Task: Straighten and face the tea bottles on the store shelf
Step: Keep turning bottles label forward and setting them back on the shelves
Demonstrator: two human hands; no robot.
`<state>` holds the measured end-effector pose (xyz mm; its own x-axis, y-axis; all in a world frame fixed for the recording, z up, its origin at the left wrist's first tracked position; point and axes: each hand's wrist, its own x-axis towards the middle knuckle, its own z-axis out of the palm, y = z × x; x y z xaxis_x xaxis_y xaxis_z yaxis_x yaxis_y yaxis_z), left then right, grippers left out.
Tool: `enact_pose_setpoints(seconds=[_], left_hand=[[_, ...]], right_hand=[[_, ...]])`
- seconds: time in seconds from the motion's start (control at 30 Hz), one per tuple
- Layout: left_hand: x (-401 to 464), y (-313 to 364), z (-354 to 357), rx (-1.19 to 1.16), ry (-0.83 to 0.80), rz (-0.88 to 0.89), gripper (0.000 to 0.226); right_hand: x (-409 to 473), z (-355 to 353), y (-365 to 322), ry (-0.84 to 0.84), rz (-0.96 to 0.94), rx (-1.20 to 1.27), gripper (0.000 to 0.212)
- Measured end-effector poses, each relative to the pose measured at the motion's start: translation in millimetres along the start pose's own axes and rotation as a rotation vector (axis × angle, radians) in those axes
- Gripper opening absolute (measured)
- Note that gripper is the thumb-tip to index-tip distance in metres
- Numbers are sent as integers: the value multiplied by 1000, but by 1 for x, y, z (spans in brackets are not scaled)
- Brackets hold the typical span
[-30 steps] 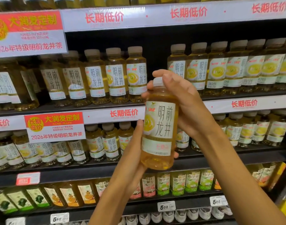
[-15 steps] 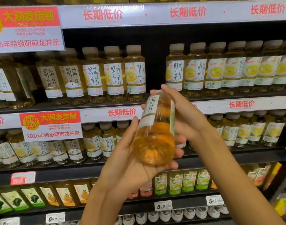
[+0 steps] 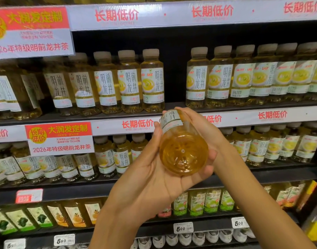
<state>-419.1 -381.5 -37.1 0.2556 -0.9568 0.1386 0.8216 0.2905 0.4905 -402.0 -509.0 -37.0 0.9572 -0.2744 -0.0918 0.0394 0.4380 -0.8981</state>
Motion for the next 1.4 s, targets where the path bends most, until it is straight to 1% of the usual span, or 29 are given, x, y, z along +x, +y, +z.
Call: enact_pose_setpoints(seconds=[0.03, 0.07, 0.1, 0.13, 0.2, 0.23, 0.3, 0.33, 0.4, 0.47, 0.5, 0.57, 0.63, 0.73, 0.83, 0.93, 1.0, 1.07, 1.13, 1.23, 1.33, 1.4], left_hand=[[0, 4, -4, -39, -116, -28, 72], [-2, 4, -7, 32, -171, -43, 51], [-2, 6, -16, 108, -99, -18, 40], [-2, 6, -19, 225, -78, -11, 39], [2, 5, -24, 288, -34, -22, 51], [5, 6, -29, 322, -18, 12, 61], [5, 6, -33, 509, 82, 86, 74], [5, 6, -34, 606, 128, 120, 73], [5, 8, -34, 760, 172, 188, 61], [6, 11, -33, 865, 164, 235, 51], [7, 11, -34, 905, 146, 251, 51], [10, 11, -34, 984, 119, 294, 55], [17, 10, -35, 1044, 80, 349, 52], [30, 11, -36, 1131, 61, 443, 51], [40, 16, -38, 1215, 78, 536, 57], [52, 21, -42, 1301, 140, 644, 65], [62, 26, -45, 1343, 193, 698, 68], [71, 29, -47, 1358, 242, 723, 70], [78, 31, -46, 1359, 265, 748, 71], [86, 32, -44, 1384, 308, 844, 72], [93, 34, -43, 1470, 394, 928, 76], [98, 35, -43, 1537, 422, 991, 74]], right_hand=[[-8, -11, -16, -95, -19, 89, 29], [-10, -17, -24, -163, -59, 157, 26], [-17, -18, -34, -197, -79, 194, 24], [-17, -18, -41, -205, -98, 180, 23], [-16, -13, -42, -200, -224, 70, 27], [-15, -11, -43, -232, -295, 23, 31], [-19, -12, -48, -218, -422, -105, 31], [-21, -12, -50, -194, -469, -180, 30], [-24, -11, -50, -157, -506, -326, 32], [-28, -10, -50, -136, -500, -409, 35], [-30, -10, -50, -133, -509, -431, 35], [-34, -9, -53, -122, -572, -455, 28], [-36, -7, -56, -117, -673, -450, 24], [-40, -6, -60, -130, -828, -481, 26], [-43, -8, -62, -188, -909, -520, 28], [-42, -13, -66, -221, -916, -519, 32], [-42, -14, -67, -209, -919, -529, 35], [-40, -13, -68, -162, -940, -570, 37], [-36, -12, -70, -109, -981, -599, 33], [-28, -12, -76, -44, -1040, -590, 28], [-18, -11, -82, 2, -1075, -594, 25], [-9, -11, -84, 36, -1095, -634, 24]])
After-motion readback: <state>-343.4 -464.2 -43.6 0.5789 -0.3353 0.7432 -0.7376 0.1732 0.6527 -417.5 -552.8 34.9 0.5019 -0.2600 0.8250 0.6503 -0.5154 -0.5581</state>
